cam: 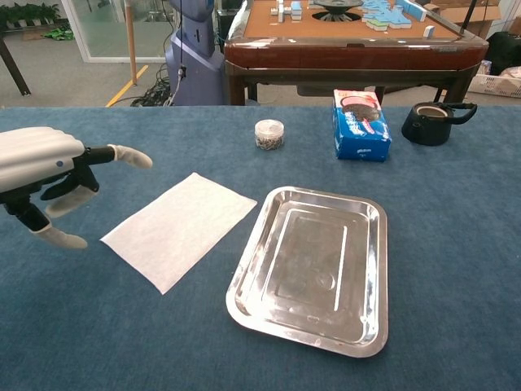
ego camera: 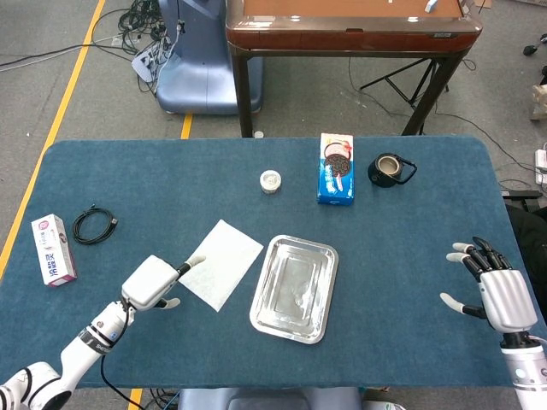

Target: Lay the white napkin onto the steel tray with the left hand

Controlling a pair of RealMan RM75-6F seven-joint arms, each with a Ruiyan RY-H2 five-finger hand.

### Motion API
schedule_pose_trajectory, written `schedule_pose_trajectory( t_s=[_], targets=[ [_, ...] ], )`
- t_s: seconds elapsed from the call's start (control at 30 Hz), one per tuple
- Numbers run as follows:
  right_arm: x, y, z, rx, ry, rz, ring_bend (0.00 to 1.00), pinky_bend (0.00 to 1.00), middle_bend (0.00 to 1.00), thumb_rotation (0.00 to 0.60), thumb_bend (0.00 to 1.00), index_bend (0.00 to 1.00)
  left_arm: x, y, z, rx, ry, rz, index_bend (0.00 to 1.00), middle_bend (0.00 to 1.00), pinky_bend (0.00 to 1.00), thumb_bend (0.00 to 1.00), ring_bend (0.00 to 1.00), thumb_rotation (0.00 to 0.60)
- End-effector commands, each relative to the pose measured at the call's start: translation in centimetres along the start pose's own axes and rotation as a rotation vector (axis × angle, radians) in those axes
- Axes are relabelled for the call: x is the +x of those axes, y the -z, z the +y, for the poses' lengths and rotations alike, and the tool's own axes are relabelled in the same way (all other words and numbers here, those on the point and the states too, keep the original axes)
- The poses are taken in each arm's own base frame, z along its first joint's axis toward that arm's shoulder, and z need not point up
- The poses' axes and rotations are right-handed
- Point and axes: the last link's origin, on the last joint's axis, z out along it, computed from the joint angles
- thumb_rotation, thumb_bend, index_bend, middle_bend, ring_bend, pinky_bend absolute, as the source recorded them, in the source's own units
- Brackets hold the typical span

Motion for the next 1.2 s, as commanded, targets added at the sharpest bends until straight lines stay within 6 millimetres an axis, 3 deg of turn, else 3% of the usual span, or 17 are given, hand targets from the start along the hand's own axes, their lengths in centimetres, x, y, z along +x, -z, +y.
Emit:
schedule_pose_trajectory(
  t_s=[0.03,0.37,0.93,1.2],
  targets=[
    [0.0,0.0,0.0,-0.001,-0.001,-0.002,0.12,0.23,0.26,0.6,0.03,0.36,-0.4,-0.5,0.2,-0.016,-0.001,-0.005,0.24,1.0,1.0,0.05,0.97,0.6],
    [0.2,0.0,0.0,0.003,-0.005,0.001,0.12,0.23,0.26,0.6,0.03,0.36,-1.9,-1.2,0.0,-0.007,-0.02,-0.06,0.43,1.0,1.0,0.05,1.0,0.6],
    [1.1,0.2,-0.1,0.006,-0.007,0.028,0.12,0.23,0.26,0.6,0.03,0.36,-3.5,-2.6,0.5,0.078,0.057,-0.133,0.43,1.0,1.0,0.05,1.0,0.6],
    [1.2,0.2,-0.1,0.006,-0.008,0.032,0.12,0.23,0.26,0.6,0.03,0.36,-3.9,-2.6,0.5,0.091,0.063,-0.126,0.45,1.0,1.0,0.14,1.0,0.6]
  ],
)
